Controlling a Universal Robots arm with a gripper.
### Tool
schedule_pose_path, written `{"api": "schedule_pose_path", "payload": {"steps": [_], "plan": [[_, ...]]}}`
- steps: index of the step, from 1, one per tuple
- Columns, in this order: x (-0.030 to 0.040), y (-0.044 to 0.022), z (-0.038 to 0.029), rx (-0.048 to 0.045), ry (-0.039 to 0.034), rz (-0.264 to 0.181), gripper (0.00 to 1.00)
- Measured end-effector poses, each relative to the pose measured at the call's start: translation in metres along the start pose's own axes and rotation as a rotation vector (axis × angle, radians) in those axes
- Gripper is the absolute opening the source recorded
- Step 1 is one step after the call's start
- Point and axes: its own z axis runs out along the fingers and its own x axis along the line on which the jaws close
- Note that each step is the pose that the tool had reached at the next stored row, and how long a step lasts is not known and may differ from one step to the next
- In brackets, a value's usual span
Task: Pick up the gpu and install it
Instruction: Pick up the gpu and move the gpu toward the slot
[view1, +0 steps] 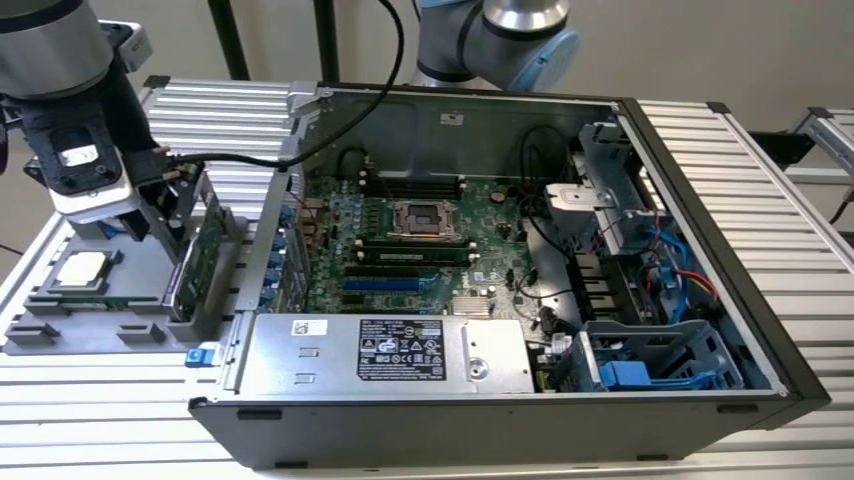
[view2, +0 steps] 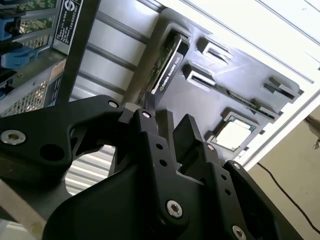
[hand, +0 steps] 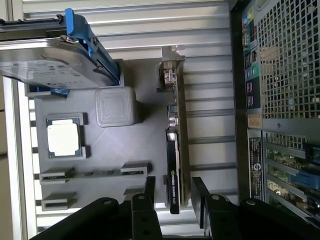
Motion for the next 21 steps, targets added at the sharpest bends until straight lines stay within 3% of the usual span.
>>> {"api": "schedule_pose_path", "payload": {"steps": [21], "plan": [[0.0000,-0.0011,0.0209,0.0001,0.0002,-0.002,1.00]]}}
